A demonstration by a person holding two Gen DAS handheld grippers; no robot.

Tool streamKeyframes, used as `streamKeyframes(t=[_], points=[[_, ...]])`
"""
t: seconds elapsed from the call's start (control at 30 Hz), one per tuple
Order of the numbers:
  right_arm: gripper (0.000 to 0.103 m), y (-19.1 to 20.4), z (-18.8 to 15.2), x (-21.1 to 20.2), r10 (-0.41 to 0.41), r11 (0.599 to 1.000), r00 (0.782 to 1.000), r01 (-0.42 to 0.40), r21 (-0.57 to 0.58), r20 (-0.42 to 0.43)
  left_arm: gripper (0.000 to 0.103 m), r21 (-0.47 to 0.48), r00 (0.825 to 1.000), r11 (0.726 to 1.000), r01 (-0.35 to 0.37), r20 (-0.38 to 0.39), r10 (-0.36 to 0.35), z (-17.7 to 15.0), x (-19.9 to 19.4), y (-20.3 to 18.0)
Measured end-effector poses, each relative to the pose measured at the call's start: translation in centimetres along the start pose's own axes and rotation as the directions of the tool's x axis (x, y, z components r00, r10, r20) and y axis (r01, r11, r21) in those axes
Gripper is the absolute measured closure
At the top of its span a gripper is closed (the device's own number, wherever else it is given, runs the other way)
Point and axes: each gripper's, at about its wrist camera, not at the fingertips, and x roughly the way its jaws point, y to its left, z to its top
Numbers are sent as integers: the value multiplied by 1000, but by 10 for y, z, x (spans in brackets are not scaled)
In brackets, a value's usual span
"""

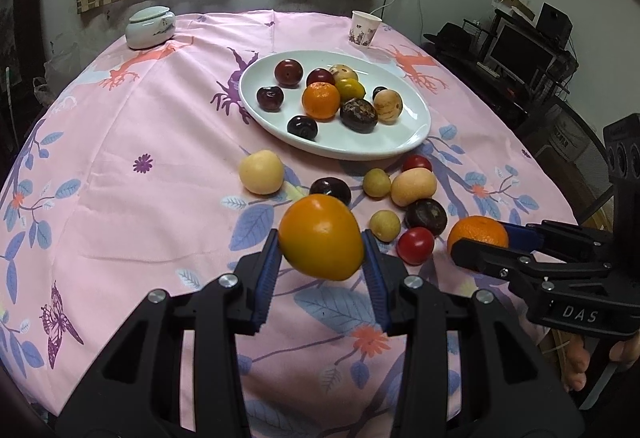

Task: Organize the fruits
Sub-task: 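Carry both fruits onto the white plate and open both tools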

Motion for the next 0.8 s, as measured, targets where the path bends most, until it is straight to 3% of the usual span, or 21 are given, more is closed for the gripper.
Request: streamKeyframes(t=[0.2, 0.37, 0.63, 0.8], points=[[58, -8, 6, -3, -4, 1000, 1000, 4, 12, 10, 62, 28, 1000, 999, -15, -1, 15, 17, 4, -1], [58, -15, 33, -2, -17, 1000, 999, 18, -24, 27, 62, 60, 999, 998, -35, 6, 35, 60, 16, 4], [58, -50, 142, 43, -89, 996, 994, 89, 1, 65, 62, 50, 997, 996, -72, -37, 74, 152, 87, 26], [58, -78, 194, 100, -136, 989, 991, 136, 59, -5, 62, 10, 993, 998, -69, -95, 70, 177, 137, 40]])
